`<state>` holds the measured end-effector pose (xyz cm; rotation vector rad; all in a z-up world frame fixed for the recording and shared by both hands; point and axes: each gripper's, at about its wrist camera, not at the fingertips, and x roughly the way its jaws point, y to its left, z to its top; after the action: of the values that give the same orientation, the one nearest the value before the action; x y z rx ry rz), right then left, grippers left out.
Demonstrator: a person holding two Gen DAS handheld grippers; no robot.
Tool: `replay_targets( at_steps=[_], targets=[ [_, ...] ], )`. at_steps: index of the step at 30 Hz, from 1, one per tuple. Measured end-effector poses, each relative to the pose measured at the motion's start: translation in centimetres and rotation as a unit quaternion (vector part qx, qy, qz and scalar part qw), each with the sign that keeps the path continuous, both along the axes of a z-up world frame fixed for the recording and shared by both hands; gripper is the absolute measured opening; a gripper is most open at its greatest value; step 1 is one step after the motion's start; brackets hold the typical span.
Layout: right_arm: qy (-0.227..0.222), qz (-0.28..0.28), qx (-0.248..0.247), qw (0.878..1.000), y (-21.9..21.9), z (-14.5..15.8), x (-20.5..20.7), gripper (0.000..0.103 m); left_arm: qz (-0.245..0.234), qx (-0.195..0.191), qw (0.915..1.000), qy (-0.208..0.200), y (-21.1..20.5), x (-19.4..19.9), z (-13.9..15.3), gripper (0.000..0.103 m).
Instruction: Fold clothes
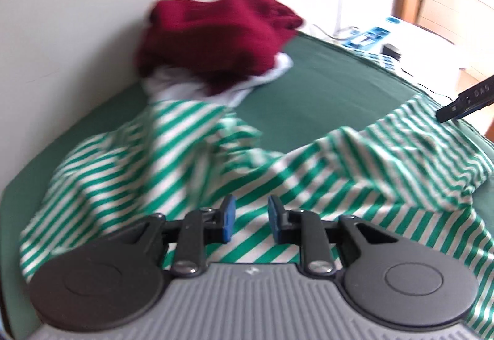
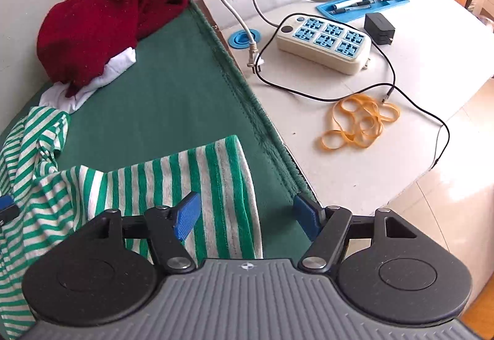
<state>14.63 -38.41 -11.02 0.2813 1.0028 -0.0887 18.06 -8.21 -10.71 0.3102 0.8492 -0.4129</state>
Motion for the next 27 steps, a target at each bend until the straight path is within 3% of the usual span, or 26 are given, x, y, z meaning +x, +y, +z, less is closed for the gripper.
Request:
replay_targets(
  at_steps=[6, 9, 11, 14, 18, 20, 23, 27],
  targets=[
    [-0.056, 0.008, -0.016, 0.998, 0.4, -1.4, -1.3, 0.071, -0.006, -0.003, 0.9998, 0.016, -3.2, 2.1, -2.2, 0.009],
    [-0.084, 0.012, -0.025, 0.996, 0.6, -2.1, -2.0, 0.061, -0.005, -0.009, 0.9997, 0.021, -3.7, 2.9, -3.0, 0.009],
    [-0.096, 0.013, -0.037, 0.995, 0.7, -2.1, -2.3, 0.046, -0.004, -0.010, 0.9997, 0.020, -3.9, 3.3, -3.4, 0.009],
    [-0.114, 0.013, -0.057, 0.992, 0.9, -1.9, -2.7, 0.040, -0.002, -0.018, 0.9997, 0.015, -3.8, 3.5, -3.6, 0.009],
    [-0.128, 0.015, -0.026, 0.991, 0.4, -1.7, -3.6, 0.041, -0.004, -0.019, 0.9998, 0.006, -3.7, 3.1, -3.7, 0.009],
    [-0.131, 0.025, -0.032, 0.990, 0.7, -1.7, -3.9, 0.041, -0.006, -0.015, 0.9999, 0.002, -3.8, 3.0, -3.8, 0.009],
    [-0.150, 0.032, -0.091, 0.984, 1.7, -1.4, -4.4, 0.039, -0.010, -0.008, 0.9999, -0.003, -4.1, 2.9, -3.9, 0.009],
    [-0.148, 0.047, -0.071, 0.985, 1.7, -1.7, -4.0, 0.038, -0.013, 0.000, 0.9999, -0.010, -4.4, 2.8, -4.0, 0.009]
  ],
)
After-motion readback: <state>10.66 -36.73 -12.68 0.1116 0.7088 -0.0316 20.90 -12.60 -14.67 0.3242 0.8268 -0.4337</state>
